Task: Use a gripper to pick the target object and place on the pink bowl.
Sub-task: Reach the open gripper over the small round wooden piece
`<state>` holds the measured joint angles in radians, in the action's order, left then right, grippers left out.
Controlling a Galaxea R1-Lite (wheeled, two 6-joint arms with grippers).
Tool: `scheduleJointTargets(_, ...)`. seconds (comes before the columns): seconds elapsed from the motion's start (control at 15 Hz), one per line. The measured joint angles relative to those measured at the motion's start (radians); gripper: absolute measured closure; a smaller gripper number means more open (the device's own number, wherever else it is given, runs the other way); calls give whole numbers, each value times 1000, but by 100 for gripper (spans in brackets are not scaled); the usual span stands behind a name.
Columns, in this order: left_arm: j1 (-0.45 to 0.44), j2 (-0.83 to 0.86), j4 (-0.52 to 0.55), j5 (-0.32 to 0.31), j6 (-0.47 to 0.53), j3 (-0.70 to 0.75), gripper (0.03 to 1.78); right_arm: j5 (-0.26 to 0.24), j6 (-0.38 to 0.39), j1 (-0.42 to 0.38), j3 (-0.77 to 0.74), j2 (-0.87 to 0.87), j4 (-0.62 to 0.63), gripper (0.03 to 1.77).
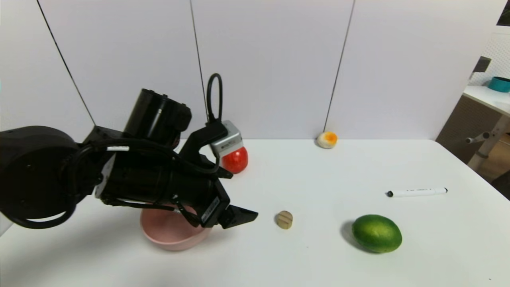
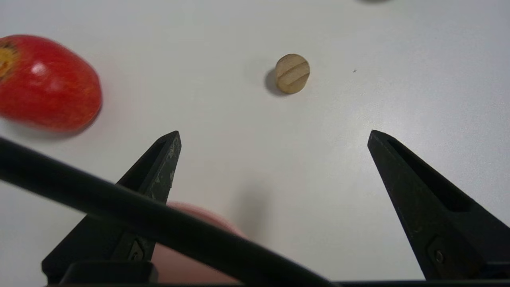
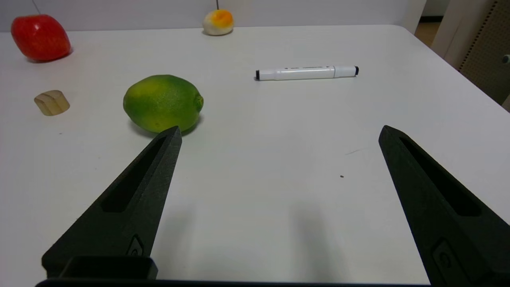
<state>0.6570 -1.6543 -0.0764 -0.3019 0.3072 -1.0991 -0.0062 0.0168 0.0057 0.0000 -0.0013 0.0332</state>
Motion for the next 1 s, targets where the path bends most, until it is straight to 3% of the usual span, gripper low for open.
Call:
scheduleJointTargets(0.33,65,-129,17,0,44,-74,12,0,0,0,0,0,0,9)
scheduleJointTargets(0.6,96,-213,127,0,44,-91,12,0,0,0,0,0,0,9)
scheduleJointTargets(1.0,114,-280,138,-1,37,-115,12,0,0,0,0,0,0,9)
